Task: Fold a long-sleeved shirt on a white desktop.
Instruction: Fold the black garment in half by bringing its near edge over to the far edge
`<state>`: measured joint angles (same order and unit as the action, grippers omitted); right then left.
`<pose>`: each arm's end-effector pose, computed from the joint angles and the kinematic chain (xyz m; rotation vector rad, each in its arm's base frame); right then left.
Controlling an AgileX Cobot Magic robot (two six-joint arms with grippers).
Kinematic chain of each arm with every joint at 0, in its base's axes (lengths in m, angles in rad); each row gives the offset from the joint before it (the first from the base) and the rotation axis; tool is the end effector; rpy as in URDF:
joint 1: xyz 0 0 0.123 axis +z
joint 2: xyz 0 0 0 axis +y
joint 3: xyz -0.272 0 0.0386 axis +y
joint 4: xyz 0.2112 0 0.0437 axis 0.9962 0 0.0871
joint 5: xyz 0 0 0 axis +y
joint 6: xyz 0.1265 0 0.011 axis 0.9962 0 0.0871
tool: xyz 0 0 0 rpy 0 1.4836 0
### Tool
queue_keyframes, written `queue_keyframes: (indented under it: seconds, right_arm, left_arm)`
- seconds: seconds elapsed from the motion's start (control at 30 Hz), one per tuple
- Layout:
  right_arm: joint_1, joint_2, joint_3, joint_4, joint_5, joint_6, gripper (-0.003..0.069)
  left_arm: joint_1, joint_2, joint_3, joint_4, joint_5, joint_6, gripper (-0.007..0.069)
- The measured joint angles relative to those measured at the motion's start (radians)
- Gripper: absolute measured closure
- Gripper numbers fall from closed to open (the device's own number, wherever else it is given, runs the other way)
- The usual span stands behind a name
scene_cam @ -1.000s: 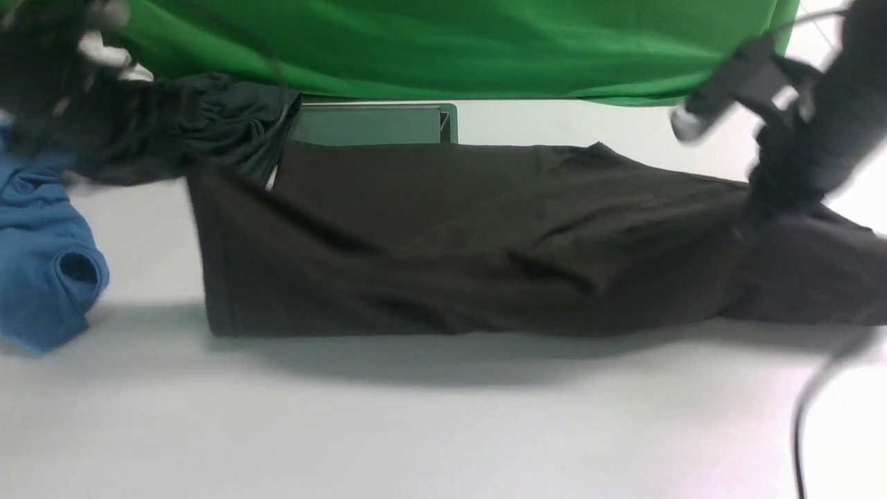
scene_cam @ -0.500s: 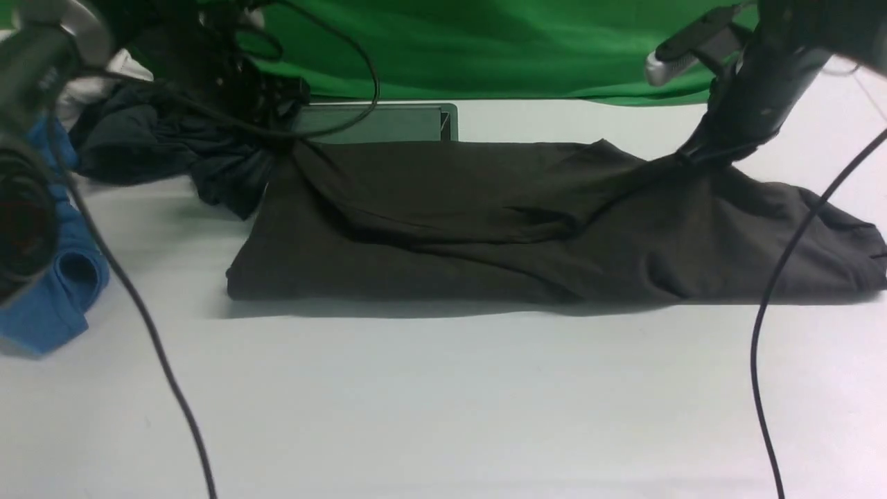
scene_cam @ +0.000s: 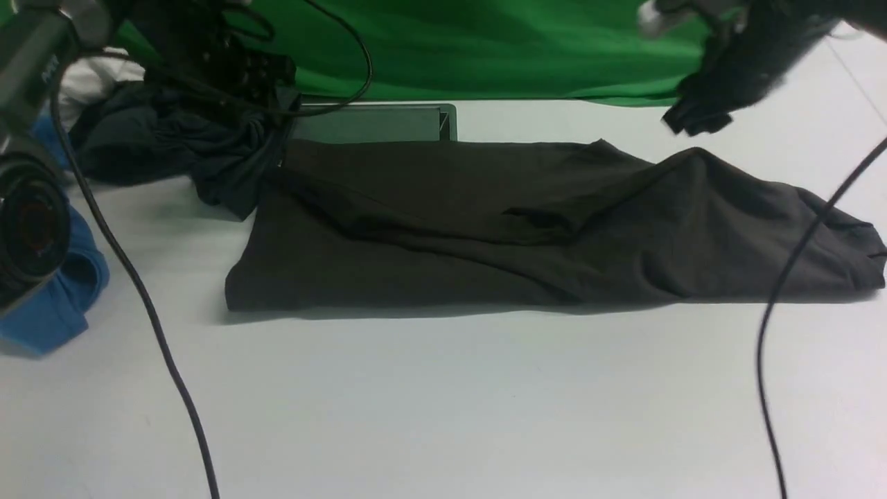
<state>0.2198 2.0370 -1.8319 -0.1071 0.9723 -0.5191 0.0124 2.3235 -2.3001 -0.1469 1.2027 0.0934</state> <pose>0.4232 0.0831 0.2364 -1.0130 2.4729 -0.2342 0.4795 -0.0114 0.2198 0.0785 2.6972 -0.1693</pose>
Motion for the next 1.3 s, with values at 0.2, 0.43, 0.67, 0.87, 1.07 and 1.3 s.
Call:
queue_keyframes:
  seconds: [0.2,0.43,0.67,0.87,1.07,1.3]
  right_arm:
    - [0.096,0.019,0.037,0.039,-0.023,-0.266,0.0270]
    - [0.144,0.053,0.147,0.039,-0.092,-0.386,0.0267]
    - [0.155,0.083,0.211,0.039,-0.282,-0.428,0.0220]
    - [0.162,0.098,0.214,0.038,-0.305,-0.453,0.0284]
    - [0.162,0.098,0.214,0.051,-0.306,-0.453,0.0584]
    - [0.136,0.098,0.158,0.199,-0.283,-0.473,0.0630]
  left_arm:
    - [0.003,-0.148,0.075,-0.077,0.010,0.089,0.0104]
    - [0.041,-0.317,0.429,-0.096,0.006,0.142,0.0105]
    - [0.047,-0.330,0.621,-0.114,-0.074,0.173,0.0105]
    - [0.047,-0.340,0.629,-0.126,-0.118,0.185,0.0105]
    - [0.047,-0.341,0.629,-0.136,-0.129,0.186,0.0105]
    - [0.047,-0.341,0.629,-0.138,-0.132,0.187,0.0106]
